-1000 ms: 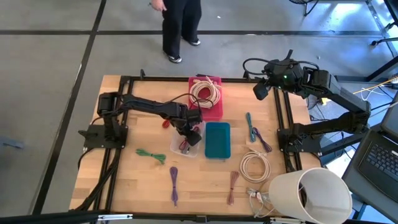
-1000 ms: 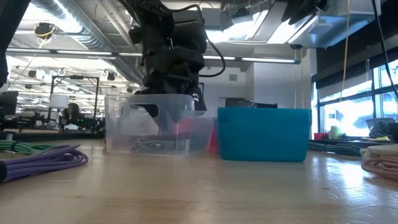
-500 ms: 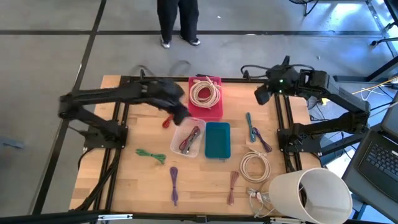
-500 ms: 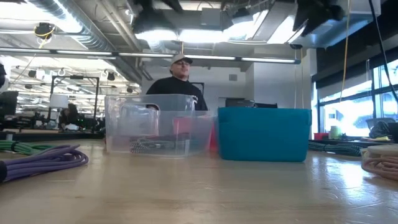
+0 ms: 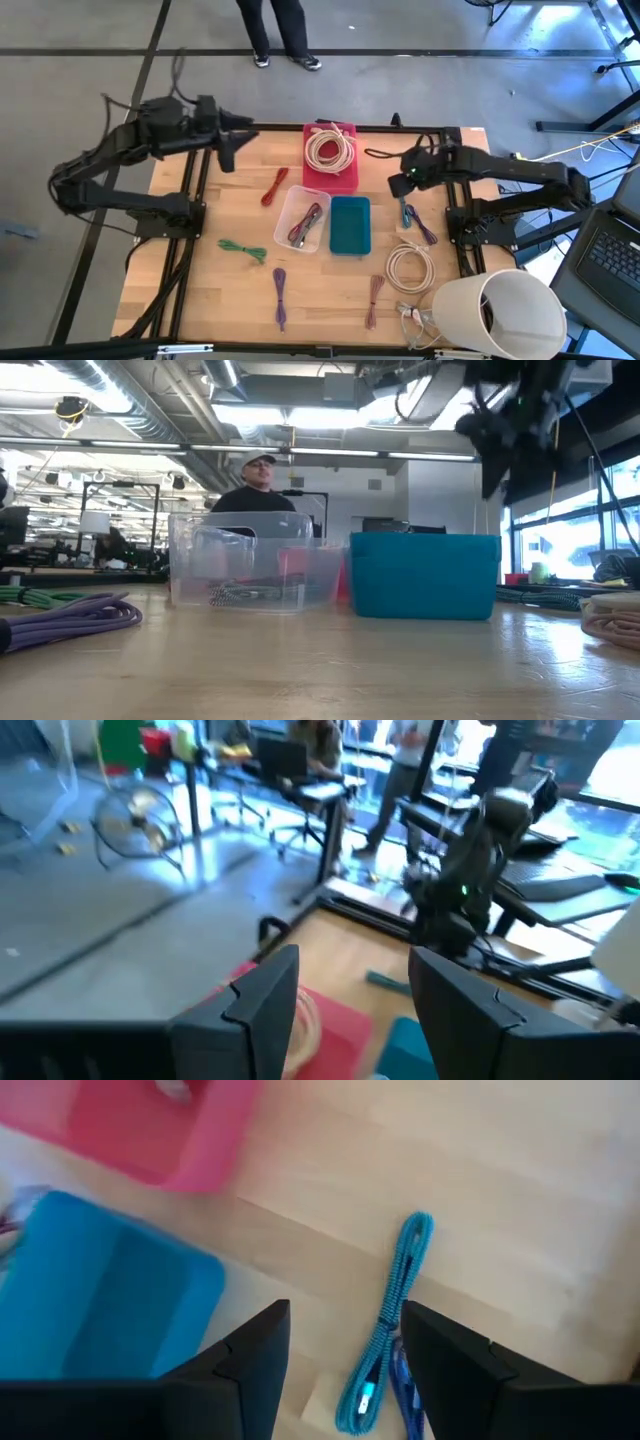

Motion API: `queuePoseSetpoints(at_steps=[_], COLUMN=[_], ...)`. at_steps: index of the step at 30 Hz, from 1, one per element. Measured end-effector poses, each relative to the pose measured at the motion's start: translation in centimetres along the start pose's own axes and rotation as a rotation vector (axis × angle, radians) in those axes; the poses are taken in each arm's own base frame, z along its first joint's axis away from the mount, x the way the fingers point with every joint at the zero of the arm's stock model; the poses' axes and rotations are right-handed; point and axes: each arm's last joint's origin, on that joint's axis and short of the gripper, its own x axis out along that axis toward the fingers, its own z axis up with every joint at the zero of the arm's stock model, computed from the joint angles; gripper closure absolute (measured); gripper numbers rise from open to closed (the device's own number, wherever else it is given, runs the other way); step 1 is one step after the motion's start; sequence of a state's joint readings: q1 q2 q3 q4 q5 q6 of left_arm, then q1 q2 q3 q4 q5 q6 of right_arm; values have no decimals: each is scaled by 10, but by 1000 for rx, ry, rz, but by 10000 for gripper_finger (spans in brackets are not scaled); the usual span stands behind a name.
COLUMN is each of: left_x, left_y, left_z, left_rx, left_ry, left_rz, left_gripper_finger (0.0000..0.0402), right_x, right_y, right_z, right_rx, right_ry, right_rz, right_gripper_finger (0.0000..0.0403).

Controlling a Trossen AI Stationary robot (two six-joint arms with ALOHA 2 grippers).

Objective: Pick & Place USB Port
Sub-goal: Put the black and blue charger cable into the transparent bin

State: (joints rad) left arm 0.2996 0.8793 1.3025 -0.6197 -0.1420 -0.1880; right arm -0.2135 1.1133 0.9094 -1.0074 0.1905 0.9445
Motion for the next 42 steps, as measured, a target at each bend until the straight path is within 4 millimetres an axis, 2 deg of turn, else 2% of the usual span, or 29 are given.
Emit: queuePoseSetpoints(at_steps=[3,7,19,27,35,39,42], left_x=[-8,-10,0,1,1,1,1], left_y=[3,4,3,3,3,2,3], left_z=[2,4,2,2,2,2,2], left_rx=[34,65,101,118,120,120,132], left_ry=[-34,-54,-23,-21,-21,-21,-21], left_rz=[35,52,56,56,57,56,58], left_gripper_finger=[219,219,215,216,219,219,220], right_x=[19,34,60,88,117,125,126], right_y=[-9,-17,-25,-34,-32,-30,-31], right_z=[-9,-19,-27,-36,-39,-39,-39], right_rx=[58,111,143,172,173,152,156], right_ry=[31,66,64,80,106,117,114], right_rz=[-49,-91,-48,-8,-4,-47,-57], right_gripper_finger=[208,208,208,208,210,242,301])
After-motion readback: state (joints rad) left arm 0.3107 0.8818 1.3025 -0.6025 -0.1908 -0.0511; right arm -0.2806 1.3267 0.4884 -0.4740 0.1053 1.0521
